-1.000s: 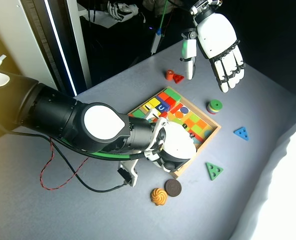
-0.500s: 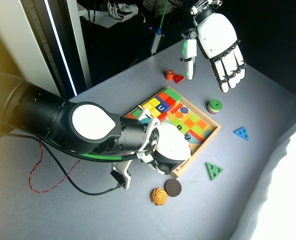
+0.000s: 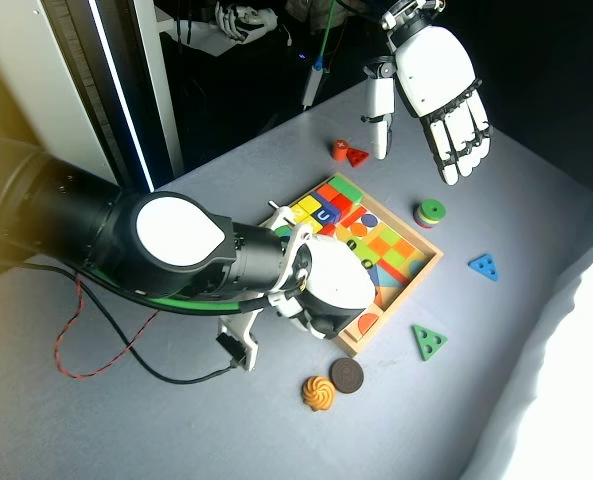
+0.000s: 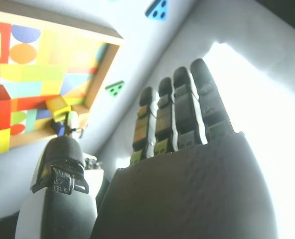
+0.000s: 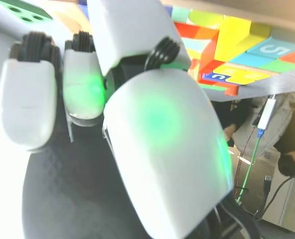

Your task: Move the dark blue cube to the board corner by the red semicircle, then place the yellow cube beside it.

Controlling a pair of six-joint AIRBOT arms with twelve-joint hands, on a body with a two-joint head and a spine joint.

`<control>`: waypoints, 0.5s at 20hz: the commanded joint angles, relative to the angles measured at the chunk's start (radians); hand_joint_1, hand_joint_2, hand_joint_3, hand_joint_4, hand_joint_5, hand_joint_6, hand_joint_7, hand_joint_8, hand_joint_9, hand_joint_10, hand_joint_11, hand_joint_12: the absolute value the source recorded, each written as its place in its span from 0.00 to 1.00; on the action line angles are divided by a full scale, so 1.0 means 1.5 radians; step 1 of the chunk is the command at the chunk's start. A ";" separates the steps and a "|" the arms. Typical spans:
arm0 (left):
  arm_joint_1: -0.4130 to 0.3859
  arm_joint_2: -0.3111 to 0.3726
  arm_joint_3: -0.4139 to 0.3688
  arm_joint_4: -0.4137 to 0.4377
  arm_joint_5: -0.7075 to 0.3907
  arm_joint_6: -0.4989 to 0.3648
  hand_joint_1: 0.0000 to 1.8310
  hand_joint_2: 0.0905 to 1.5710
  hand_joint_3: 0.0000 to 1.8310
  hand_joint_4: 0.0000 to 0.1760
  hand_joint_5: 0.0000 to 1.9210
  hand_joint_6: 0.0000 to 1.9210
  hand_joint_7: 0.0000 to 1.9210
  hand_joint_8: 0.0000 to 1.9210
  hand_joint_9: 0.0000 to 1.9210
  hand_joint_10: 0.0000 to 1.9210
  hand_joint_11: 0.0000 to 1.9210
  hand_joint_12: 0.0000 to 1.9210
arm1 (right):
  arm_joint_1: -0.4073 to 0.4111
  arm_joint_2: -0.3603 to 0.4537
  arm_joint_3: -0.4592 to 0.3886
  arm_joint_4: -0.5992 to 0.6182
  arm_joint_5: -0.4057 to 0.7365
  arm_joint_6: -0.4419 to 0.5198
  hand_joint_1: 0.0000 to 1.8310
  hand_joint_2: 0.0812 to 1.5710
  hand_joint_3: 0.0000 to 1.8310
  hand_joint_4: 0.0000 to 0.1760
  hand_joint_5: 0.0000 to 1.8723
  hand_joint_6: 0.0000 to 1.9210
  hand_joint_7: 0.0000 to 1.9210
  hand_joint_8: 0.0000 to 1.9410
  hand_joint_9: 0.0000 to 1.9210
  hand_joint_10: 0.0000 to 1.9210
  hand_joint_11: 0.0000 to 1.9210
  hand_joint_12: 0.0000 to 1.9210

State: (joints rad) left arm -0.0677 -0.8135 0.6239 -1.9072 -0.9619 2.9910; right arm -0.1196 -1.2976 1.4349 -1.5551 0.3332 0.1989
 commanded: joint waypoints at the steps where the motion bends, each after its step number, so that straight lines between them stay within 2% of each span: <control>1: -0.005 0.008 -0.001 0.053 -0.005 0.002 0.00 0.80 0.00 0.00 0.06 0.00 0.06 0.00 0.06 0.00 0.00 0.19 | 0.006 0.011 0.000 0.012 0.007 0.001 0.97 0.82 0.00 0.00 0.17 0.00 0.70 1.00 0.80 1.00 0.86 1.00; 6: -0.006 0.008 -0.001 0.053 -0.005 0.002 0.00 0.80 0.00 0.00 0.06 0.00 0.06 0.00 0.07 0.00 0.00 0.18 | 0.009 0.016 0.000 0.006 0.007 0.001 0.97 0.82 0.00 0.00 0.17 0.00 0.67 1.00 0.80 1.00 0.86 1.00; 8: -0.006 0.008 -0.001 0.053 -0.005 0.002 0.00 0.80 0.00 0.00 0.06 0.00 0.06 0.00 0.06 0.00 0.00 0.18 | 0.012 0.018 0.000 0.004 0.007 0.001 0.97 0.82 0.00 0.00 0.18 0.00 0.69 1.00 0.79 1.00 0.85 1.00; 10: -0.006 0.008 -0.001 0.053 -0.005 0.002 0.00 0.80 0.00 0.00 0.06 0.00 0.06 0.00 0.06 0.00 0.00 0.17 | 0.016 0.021 0.000 -0.001 0.006 0.001 0.96 0.83 0.00 0.00 0.17 0.00 0.67 1.00 0.80 1.00 0.85 1.00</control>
State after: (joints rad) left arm -0.0677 -0.8135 0.6239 -1.9072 -0.9615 2.9910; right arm -0.1093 -1.2812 1.4349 -1.5764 0.3355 0.2028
